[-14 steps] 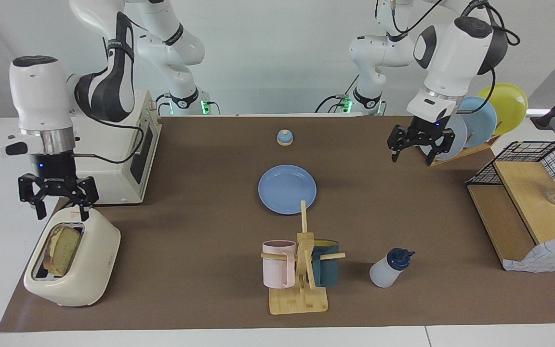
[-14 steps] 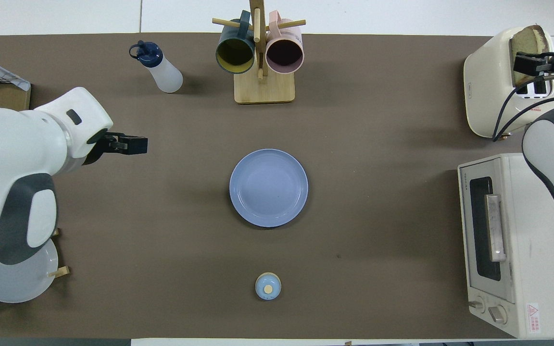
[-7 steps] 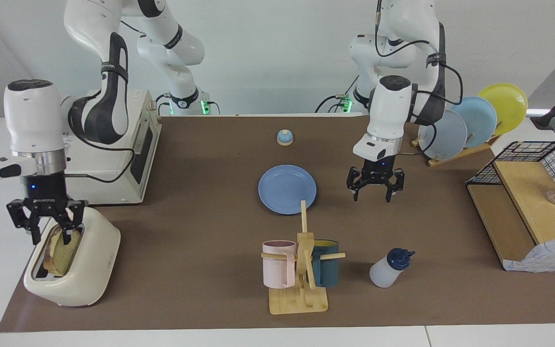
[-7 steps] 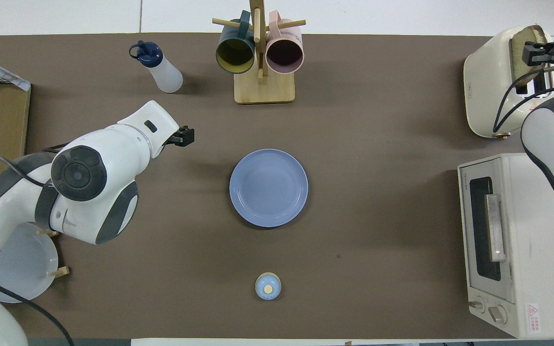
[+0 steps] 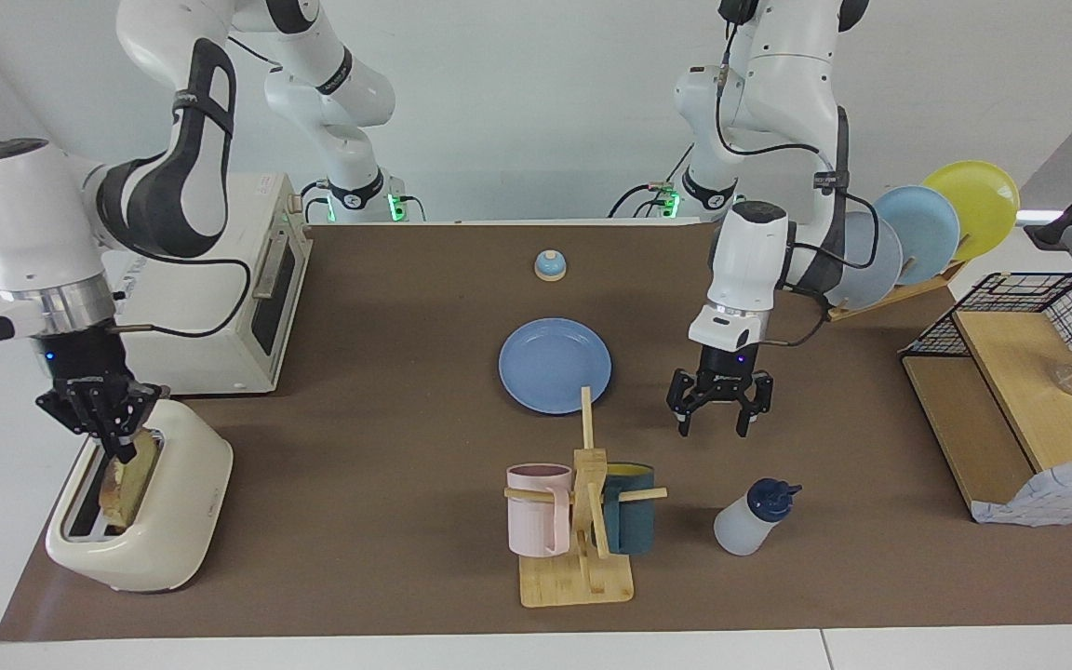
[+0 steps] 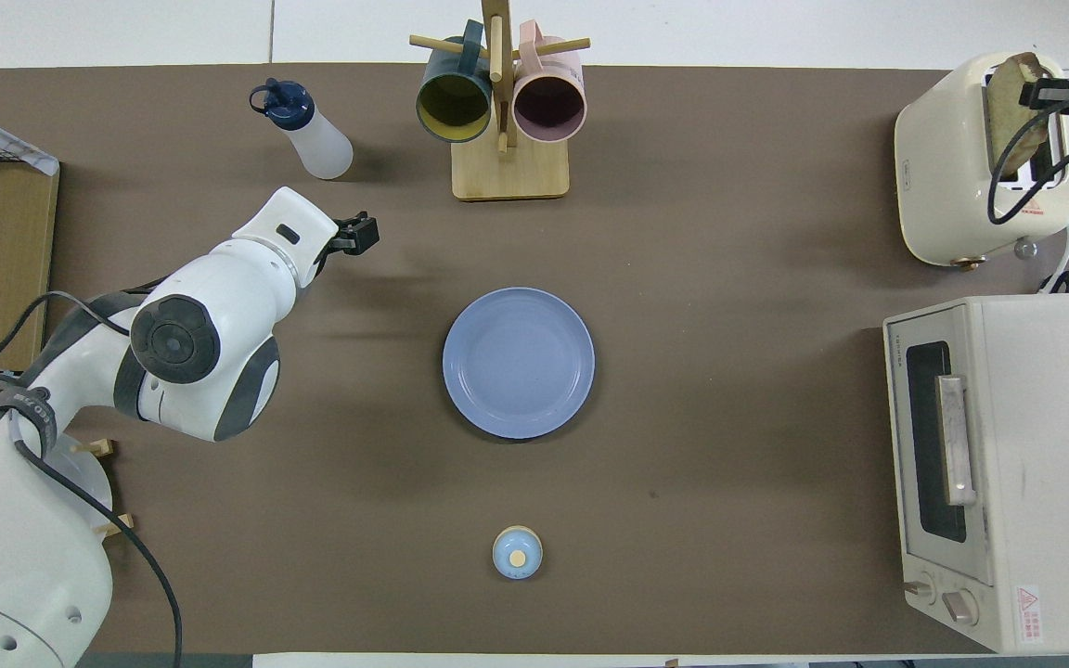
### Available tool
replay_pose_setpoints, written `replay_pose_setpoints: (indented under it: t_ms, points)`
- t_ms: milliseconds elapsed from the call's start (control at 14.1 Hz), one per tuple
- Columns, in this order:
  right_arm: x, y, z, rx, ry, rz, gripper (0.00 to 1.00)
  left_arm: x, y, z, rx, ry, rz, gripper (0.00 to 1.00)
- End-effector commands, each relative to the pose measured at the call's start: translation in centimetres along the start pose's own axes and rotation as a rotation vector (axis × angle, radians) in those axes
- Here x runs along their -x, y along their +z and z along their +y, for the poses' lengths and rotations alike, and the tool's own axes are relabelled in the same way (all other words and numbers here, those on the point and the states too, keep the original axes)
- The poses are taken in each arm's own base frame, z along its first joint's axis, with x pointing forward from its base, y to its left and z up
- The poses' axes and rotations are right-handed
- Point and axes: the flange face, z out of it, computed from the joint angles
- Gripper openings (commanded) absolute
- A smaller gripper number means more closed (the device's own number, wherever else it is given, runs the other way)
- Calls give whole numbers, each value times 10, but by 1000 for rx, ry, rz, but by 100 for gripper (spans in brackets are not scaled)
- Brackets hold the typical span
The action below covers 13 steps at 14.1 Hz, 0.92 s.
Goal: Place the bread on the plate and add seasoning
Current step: 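Grasp the bottle with the left gripper while the right gripper pulls bread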
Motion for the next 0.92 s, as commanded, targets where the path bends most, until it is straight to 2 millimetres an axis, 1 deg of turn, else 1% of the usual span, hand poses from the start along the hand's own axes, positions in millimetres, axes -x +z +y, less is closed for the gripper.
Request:
replay_pose_setpoints:
  t_ms: [0, 71, 142, 213, 284, 355, 426, 497, 568, 639, 711, 782, 853]
  points:
    - [-30, -48, -11, 15, -71, -2, 0, -12, 16, -6, -18, -4, 27, 100]
    - [-33, -66, -20, 54, -123, -13, 0, -12, 20, -6, -26, -2, 26, 100]
    - [-36, -87, -31, 80, -160, -13, 0, -16, 24, -7, -37, 1, 34, 100]
    - [-37, -100, -56, 67, -196, -18, 0, -22, 26, -3, -41, 6, 45, 100]
    - [-33, -98, -70, 42, -204, -53, 0, -28, 30, -7, -56, 4, 51, 100]
    - [-30, -100, -86, 7, -207, -78, 0, -36, 31, -4, -59, 5, 65, 100]
    - [-25, -104, -105, -25, -222, -100, 0, -37, 35, -3, -61, 3, 64, 100]
    - [-19, -105, -130, -48, -235, -125, 0, -36, 40, -3, -63, 4, 62, 100]
    - [-8, -100, -173, -71, -207, -149, 0, -37, 43, -2, -64, 5, 63, 100]
    - [3, -102, -211, -80, -102, -166, 0, -40, 49, -2, -68, 6, 65, 100]
    - [16, -102, -244, -81, 20, -193, 0, -41, 55, -1, -69, 9, 66, 100]
    - [36, -103, -280, -83, 99, -225, 0, -48, 57, -3, -72, 7, 78, 100]
    - [54, -104, -311, -90, 130, -242, 0, -54, 55, -4, -72, 4, 89, 100]
